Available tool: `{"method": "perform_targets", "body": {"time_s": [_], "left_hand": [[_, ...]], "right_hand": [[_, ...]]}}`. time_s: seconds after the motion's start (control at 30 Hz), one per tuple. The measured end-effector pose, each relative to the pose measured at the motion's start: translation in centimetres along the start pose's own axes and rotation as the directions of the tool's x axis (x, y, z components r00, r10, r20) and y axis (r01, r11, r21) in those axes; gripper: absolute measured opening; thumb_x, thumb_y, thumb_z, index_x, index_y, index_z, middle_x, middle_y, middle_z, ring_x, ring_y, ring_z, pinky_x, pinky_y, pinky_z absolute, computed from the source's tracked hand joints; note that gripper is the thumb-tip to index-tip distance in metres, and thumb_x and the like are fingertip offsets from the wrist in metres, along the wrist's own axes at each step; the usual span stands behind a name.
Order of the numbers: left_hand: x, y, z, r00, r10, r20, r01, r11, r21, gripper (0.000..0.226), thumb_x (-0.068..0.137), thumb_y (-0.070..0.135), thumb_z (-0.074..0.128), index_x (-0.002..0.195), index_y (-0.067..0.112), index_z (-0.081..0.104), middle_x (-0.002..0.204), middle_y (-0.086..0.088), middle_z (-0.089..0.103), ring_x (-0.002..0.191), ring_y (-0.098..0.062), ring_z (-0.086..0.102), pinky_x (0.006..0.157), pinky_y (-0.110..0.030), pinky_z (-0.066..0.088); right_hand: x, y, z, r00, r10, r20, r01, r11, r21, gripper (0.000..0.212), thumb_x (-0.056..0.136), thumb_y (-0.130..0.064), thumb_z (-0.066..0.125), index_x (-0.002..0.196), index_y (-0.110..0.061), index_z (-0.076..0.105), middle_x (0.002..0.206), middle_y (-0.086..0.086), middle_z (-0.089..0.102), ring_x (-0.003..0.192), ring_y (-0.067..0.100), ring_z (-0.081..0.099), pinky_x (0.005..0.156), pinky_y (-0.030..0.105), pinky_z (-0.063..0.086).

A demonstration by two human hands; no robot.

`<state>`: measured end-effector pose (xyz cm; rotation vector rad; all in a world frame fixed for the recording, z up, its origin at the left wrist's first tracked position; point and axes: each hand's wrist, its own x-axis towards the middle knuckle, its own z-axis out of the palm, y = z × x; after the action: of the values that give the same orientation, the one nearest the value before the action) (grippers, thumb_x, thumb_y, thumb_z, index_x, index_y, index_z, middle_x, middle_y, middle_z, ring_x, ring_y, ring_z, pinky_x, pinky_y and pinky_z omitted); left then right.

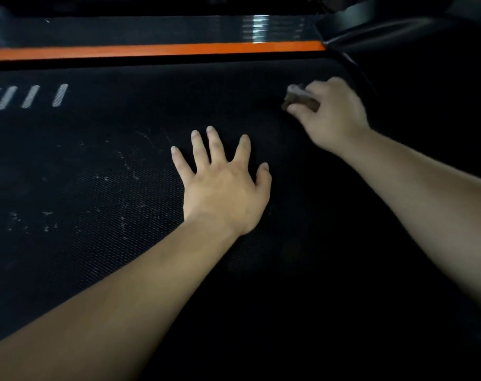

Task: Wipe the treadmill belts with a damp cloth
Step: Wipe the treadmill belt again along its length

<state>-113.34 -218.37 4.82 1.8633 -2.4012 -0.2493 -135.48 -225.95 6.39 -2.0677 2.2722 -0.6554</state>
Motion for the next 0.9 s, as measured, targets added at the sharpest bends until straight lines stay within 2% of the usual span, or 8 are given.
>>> {"method": "perform_targets", "body": {"time_s": [0.1, 0.27, 0.4, 0.47, 0.57, 0.67, 0.8, 0.9], "left_hand": [[0.0, 0.0, 0.0, 1.000, -0.001, 0.008, 0.001, 1.000, 0.009, 0.070, 0.101, 0.065, 0.012, 0.164, 0.034, 0.007, 0.171, -0.021, -0.005, 0.157, -0.041, -0.013, 0.122, -0.067, -0.007], [0.0, -0.1, 0.1, 1.000, 0.002, -0.002, -0.002, 1.000, 0.017, 0.071, 0.101, 0.065, 0.011, 0.164, 0.033, 0.005, 0.171, -0.021, -0.006, 0.157, -0.041, -0.014, 0.122, -0.068, -0.006], [-0.1, 0.0, 0.1, 1.000, 0.002, -0.007, -0.002, 1.000, 0.025, 0.071, 0.101, 0.064, 0.011, 0.164, 0.032, 0.005, 0.171, -0.021, -0.005, 0.157, -0.041, -0.014, 0.122, -0.068, -0.005], [0.0, 0.0, 0.1, 1.000, 0.001, -0.010, 0.000, 1.000, 0.021, 0.071, 0.101, 0.064, 0.011, 0.164, 0.033, 0.004, 0.171, -0.021, -0.006, 0.157, -0.041, -0.014, 0.122, -0.067, -0.006], [0.0, 0.0, 0.2, 1.000, 0.002, -0.013, -0.002, 1.000, 0.018, 0.070, 0.101, 0.065, 0.012, 0.164, 0.033, 0.004, 0.171, -0.020, -0.007, 0.157, -0.040, -0.016, 0.122, -0.067, -0.007], [0.0, 0.0, 0.3, 1.000, 0.001, -0.016, -0.001, 1.000, 0.009, 0.069, 0.102, 0.065, 0.013, 0.163, 0.033, 0.005, 0.171, -0.020, -0.006, 0.157, -0.040, -0.016, 0.122, -0.067, -0.007], [0.1, 0.0, 0.4, 0.999, -0.008, -0.032, 0.009, 1.000, 0.016, 0.073, 0.097, 0.065, 0.009, 0.163, 0.034, 0.008, 0.171, -0.021, -0.002, 0.157, -0.040, -0.012, 0.122, -0.068, -0.005], [0.1, 0.0, 0.3, 1.000, -0.006, -0.024, 0.006, 1.000, 0.005, 0.074, 0.095, 0.066, 0.008, 0.163, 0.034, 0.009, 0.171, -0.020, -0.003, 0.157, -0.040, -0.012, 0.122, -0.067, -0.005]], "right_hand": [[-0.1, 0.4, -0.6, 0.990, -0.117, 0.085, 0.115, 0.993, 0.022, 0.029, 0.090, -0.050, 0.067, 0.094, -0.021, 0.067, 0.094, 0.003, 0.052, 0.084, 0.020, 0.054, 0.073, 0.029, 0.038], [5.8, 2.6, -0.7, 0.982, 0.168, -0.086, -0.173, 0.984, -0.050, 0.041, 0.089, -0.055, 0.062, 0.107, -0.018, 0.068, 0.110, 0.014, 0.064, 0.104, 0.036, 0.064, 0.085, 0.039, 0.050], [4.7, 0.4, 1.3, 0.999, -0.038, 0.012, 0.038, 0.999, 0.021, 0.028, 0.090, -0.055, 0.063, 0.091, -0.026, 0.062, 0.096, 0.003, 0.054, 0.086, 0.020, 0.053, 0.072, 0.030, 0.038], [5.0, 0.9, 1.0, 0.993, -0.099, 0.056, 0.097, 0.995, 0.036, 0.033, 0.088, -0.057, 0.062, 0.090, -0.024, 0.065, 0.093, 0.003, 0.056, 0.084, 0.021, 0.054, 0.073, 0.033, 0.041], [8.7, 2.7, 0.2, 0.996, 0.073, -0.049, -0.076, 0.995, -0.071, 0.049, 0.087, -0.062, 0.058, 0.107, -0.018, 0.070, 0.106, 0.012, 0.068, 0.102, 0.035, 0.064, 0.088, 0.040, 0.048], [10.7, 2.8, 0.6, 0.969, 0.221, -0.109, -0.232, 0.968, -0.099, 0.044, 0.090, -0.059, 0.058, 0.109, -0.020, 0.068, 0.113, 0.010, 0.067, 0.112, 0.037, 0.061, 0.095, 0.044, 0.045], [9.5, 1.2, 2.3, 0.998, 0.008, -0.057, -0.009, 1.000, -0.013, 0.040, 0.091, -0.058, 0.058, 0.103, -0.022, 0.069, 0.113, 0.009, 0.065, 0.107, 0.033, 0.061, 0.095, 0.043, 0.046], [10.5, 2.6, 1.2, 0.997, 0.031, -0.065, -0.043, 0.979, -0.201, 0.048, 0.092, -0.060, 0.055, 0.112, -0.019, 0.069, 0.116, 0.015, 0.062, 0.111, 0.039, 0.058, 0.097, 0.047, 0.043]]}}
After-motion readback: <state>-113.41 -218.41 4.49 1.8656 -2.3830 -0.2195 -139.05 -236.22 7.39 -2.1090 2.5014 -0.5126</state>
